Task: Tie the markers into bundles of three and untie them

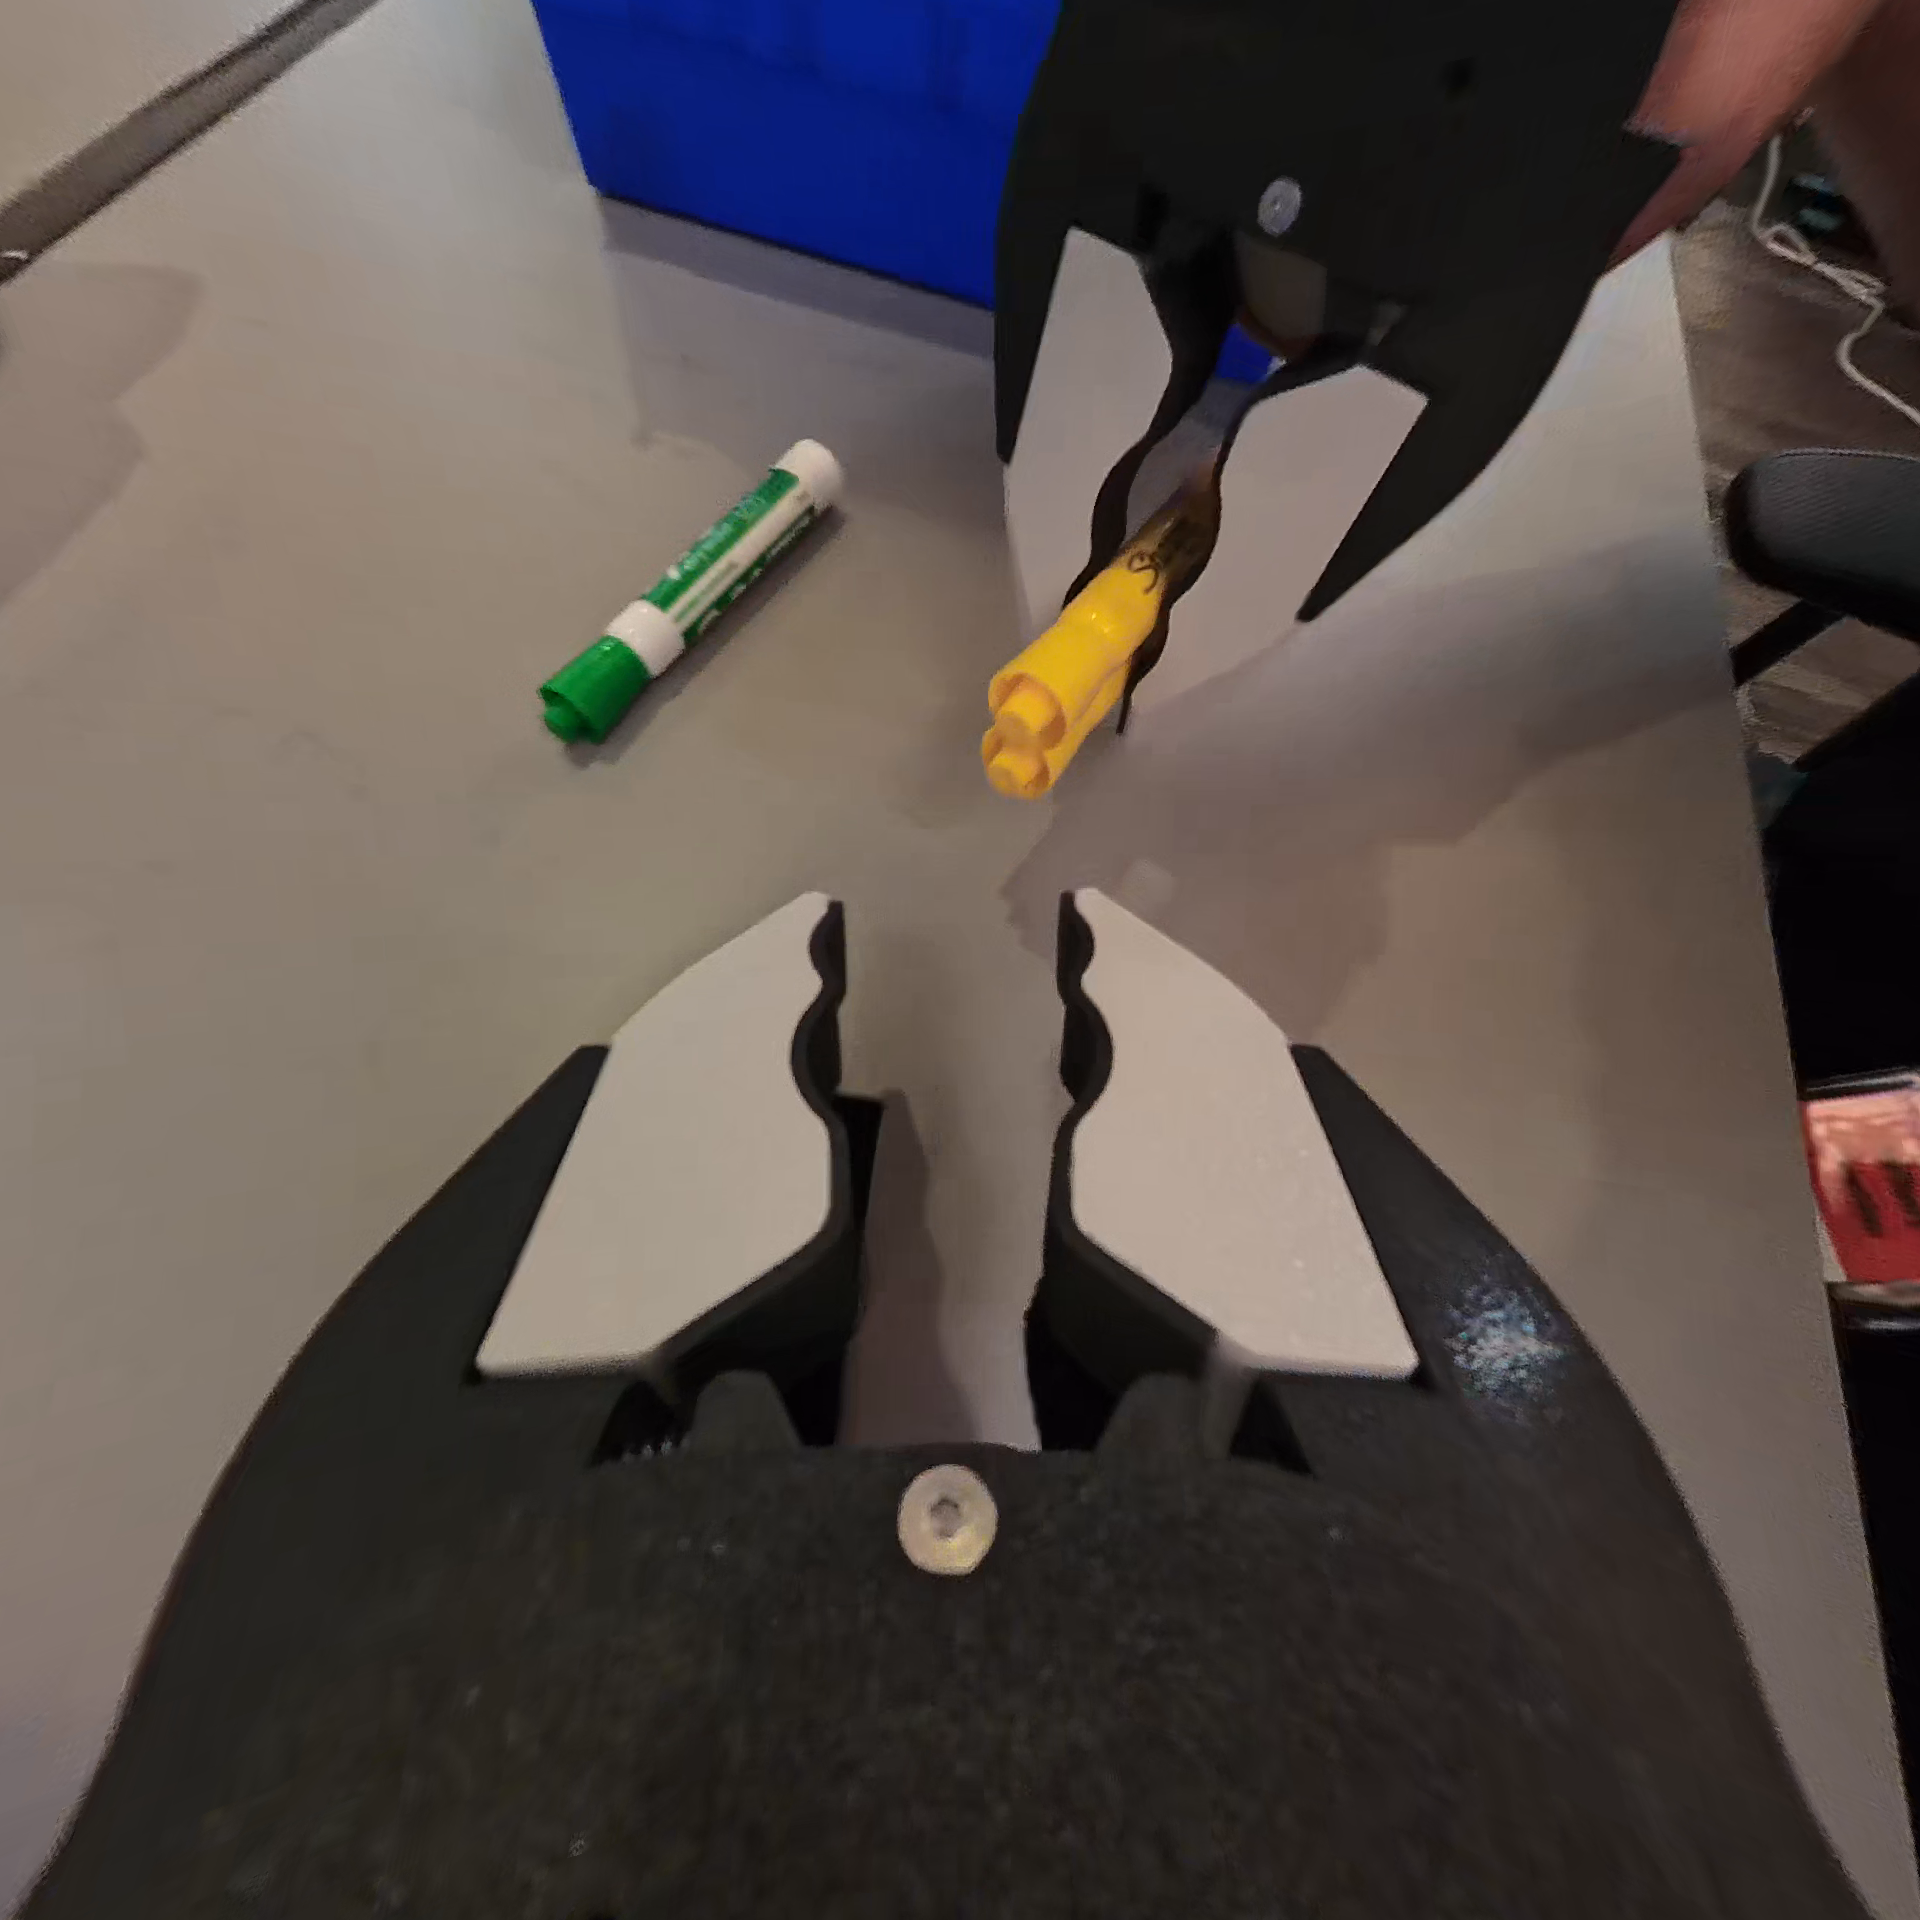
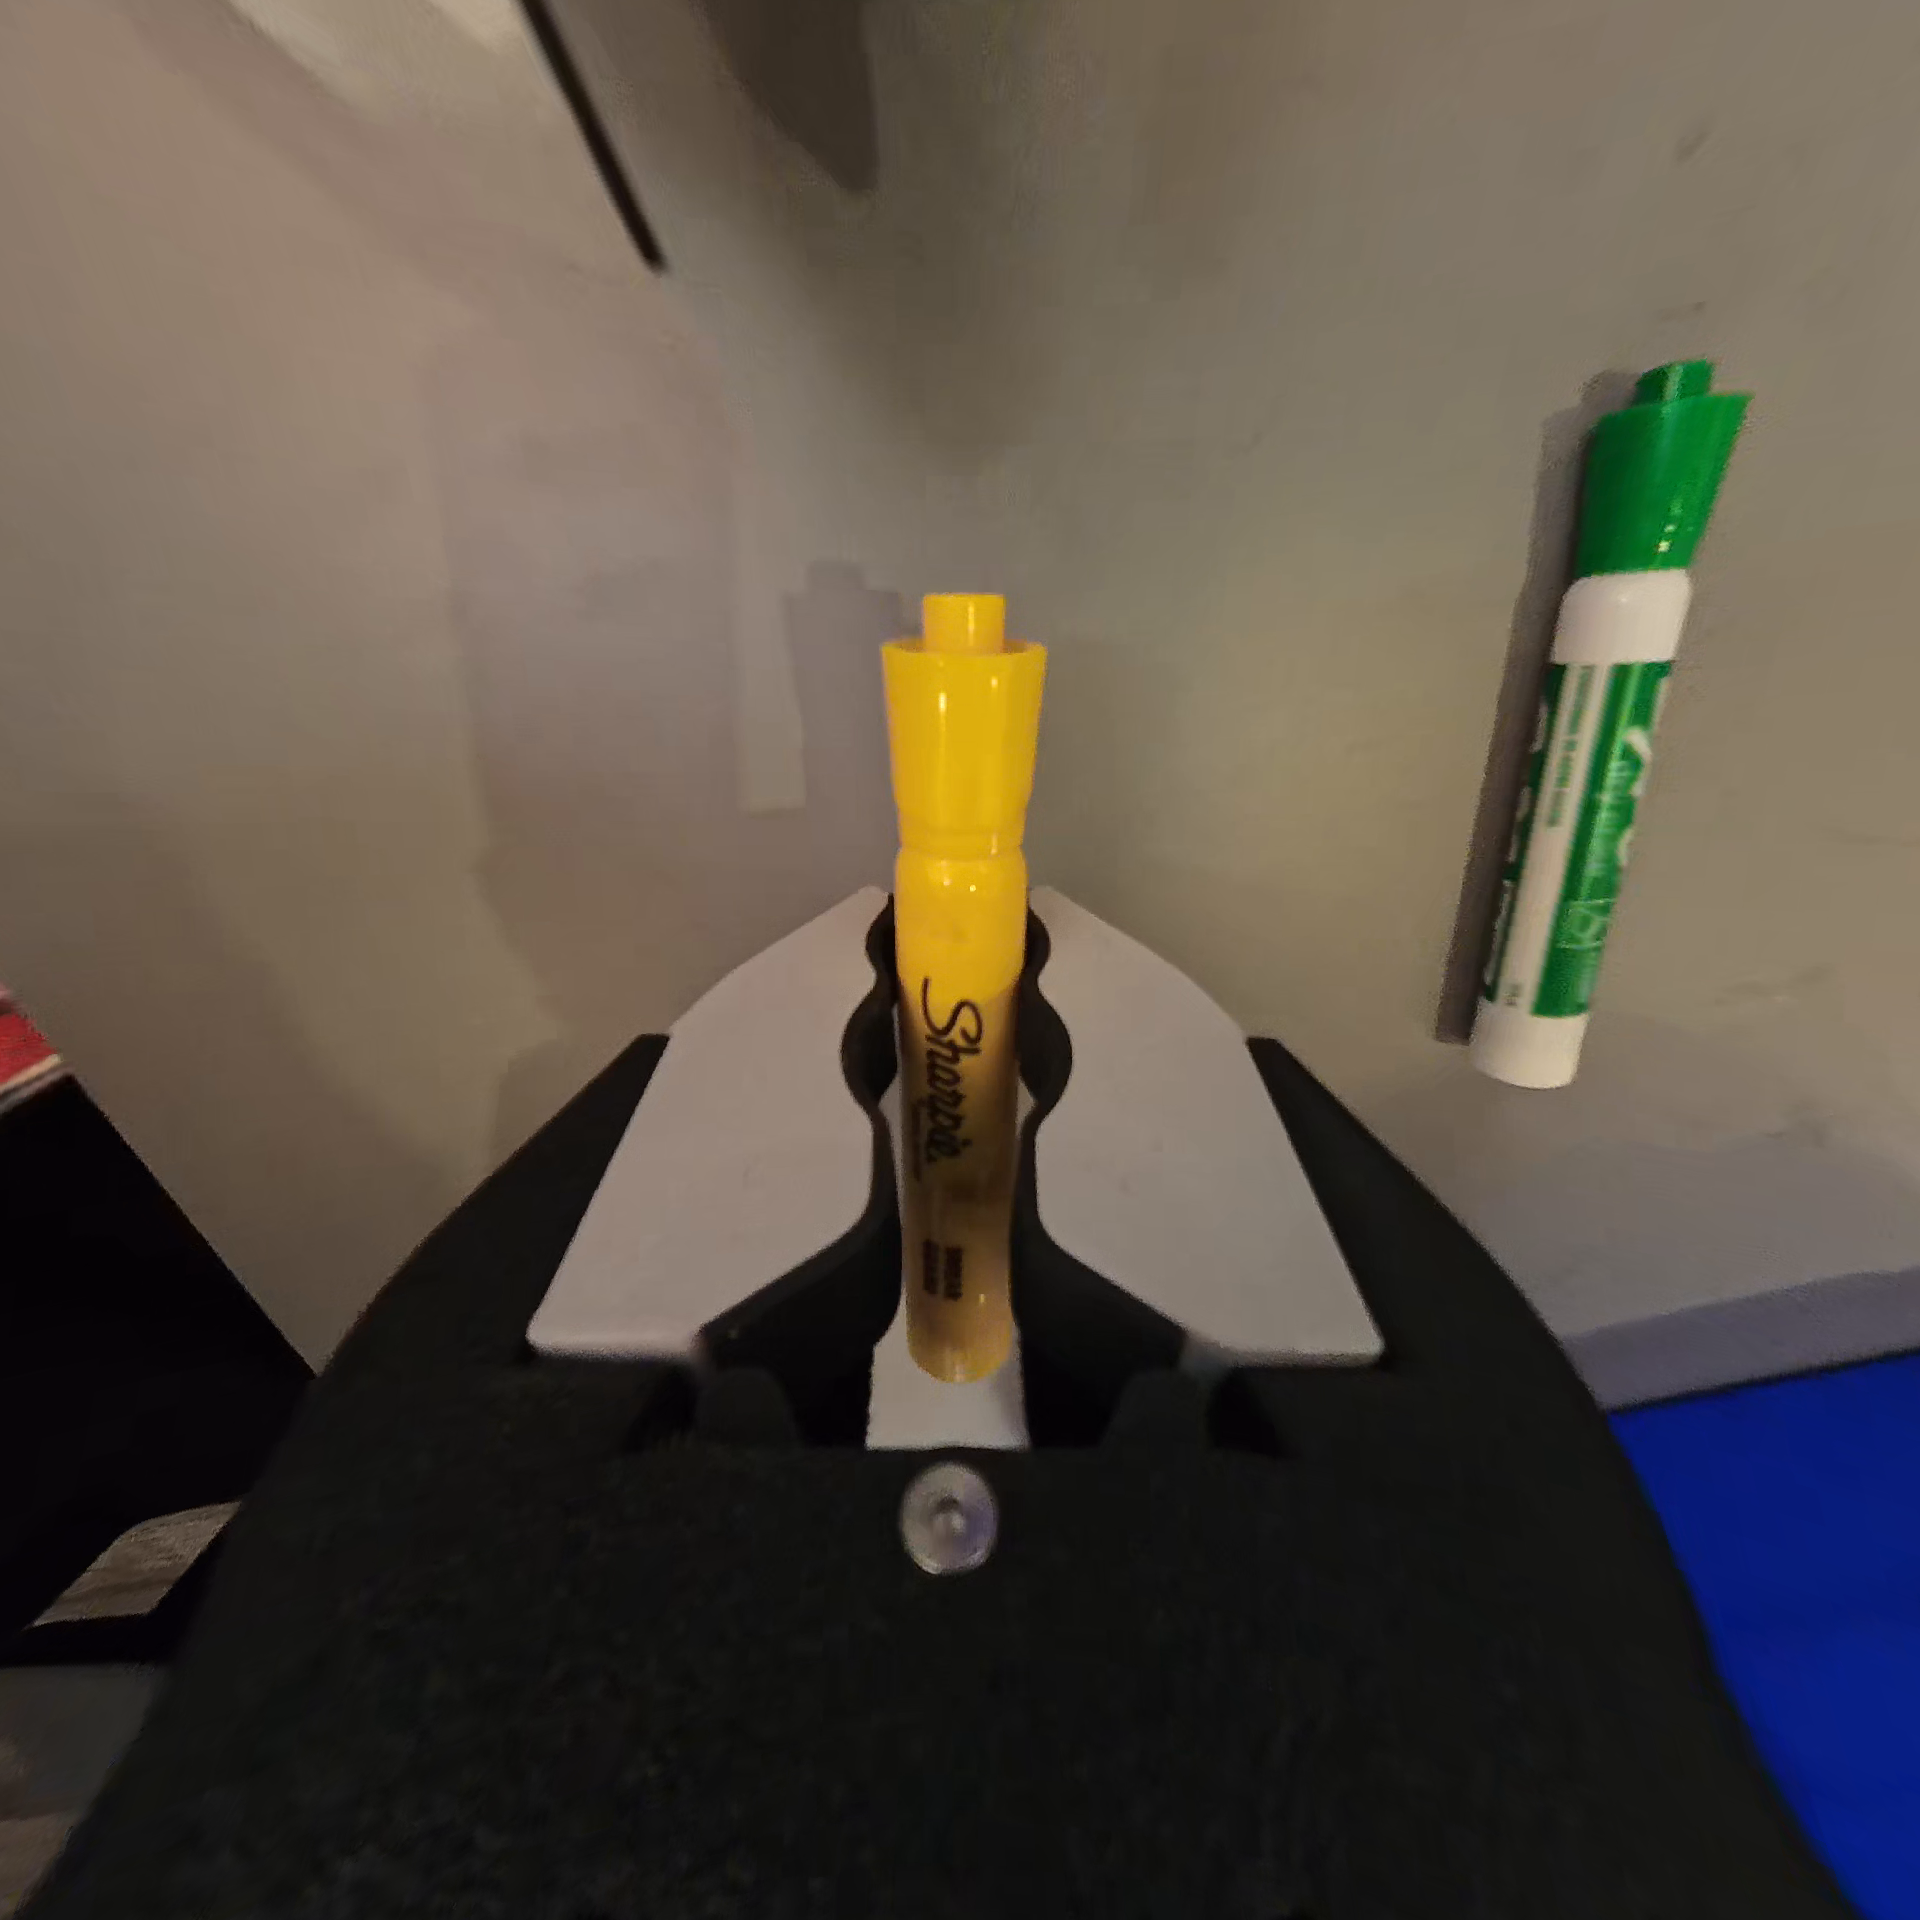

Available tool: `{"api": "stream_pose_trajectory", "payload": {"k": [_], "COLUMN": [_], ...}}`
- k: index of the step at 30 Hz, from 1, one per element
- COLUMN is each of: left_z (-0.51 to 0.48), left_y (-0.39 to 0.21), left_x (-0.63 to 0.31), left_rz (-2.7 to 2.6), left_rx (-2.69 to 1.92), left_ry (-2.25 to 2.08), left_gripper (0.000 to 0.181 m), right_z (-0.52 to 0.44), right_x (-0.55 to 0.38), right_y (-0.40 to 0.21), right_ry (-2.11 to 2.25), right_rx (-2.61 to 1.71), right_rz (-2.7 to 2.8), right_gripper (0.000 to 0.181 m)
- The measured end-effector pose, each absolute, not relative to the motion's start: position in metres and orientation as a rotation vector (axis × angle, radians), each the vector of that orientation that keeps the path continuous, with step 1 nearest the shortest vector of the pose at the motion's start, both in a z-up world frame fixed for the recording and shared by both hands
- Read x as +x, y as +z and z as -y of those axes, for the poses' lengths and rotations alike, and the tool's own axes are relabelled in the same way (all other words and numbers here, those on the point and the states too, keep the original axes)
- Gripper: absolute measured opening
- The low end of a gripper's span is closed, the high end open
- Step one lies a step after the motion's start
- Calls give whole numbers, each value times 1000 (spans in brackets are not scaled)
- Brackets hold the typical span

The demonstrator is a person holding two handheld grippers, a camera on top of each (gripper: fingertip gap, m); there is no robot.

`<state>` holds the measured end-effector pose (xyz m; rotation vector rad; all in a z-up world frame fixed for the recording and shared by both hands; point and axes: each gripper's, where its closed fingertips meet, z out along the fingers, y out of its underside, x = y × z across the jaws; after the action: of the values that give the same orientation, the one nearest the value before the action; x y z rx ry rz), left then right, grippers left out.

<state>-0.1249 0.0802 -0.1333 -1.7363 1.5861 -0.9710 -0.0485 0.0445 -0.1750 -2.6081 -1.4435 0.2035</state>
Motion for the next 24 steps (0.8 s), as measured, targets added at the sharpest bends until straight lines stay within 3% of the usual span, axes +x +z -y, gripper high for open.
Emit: {"api": "stream_pose_trajectory", "payload": {"k": [8,11,15,18,24], "left_z": [-72,-73,-91,-96,-79], "left_y": [-63,-25,-10,-18,-99], "left_x": [-147,-147,-145,-147,-159], "left_rz": [-1536,-1507,-1547,-1556,-1518], "left_rx": [-1614,-1605,-1686,-1765,-1929], "left_ry": [-1196,-1352,-1206,-1014,-604], "left_gripper": [49,62,59,59,53], "right_z": [-43,-40,-36,-34,-35], "right_x": [-52,-54,-57,-58,-54], "right_y": [-169,-171,-173,-171,-164], "right_ry": [167,170,208,230,273], "right_rx": [-2602,-2597,-2585,-2574,-2597], "right_rz": [1443,1433,1406,1399,1356], "right_gripper": [19,19,20,19,19]}}
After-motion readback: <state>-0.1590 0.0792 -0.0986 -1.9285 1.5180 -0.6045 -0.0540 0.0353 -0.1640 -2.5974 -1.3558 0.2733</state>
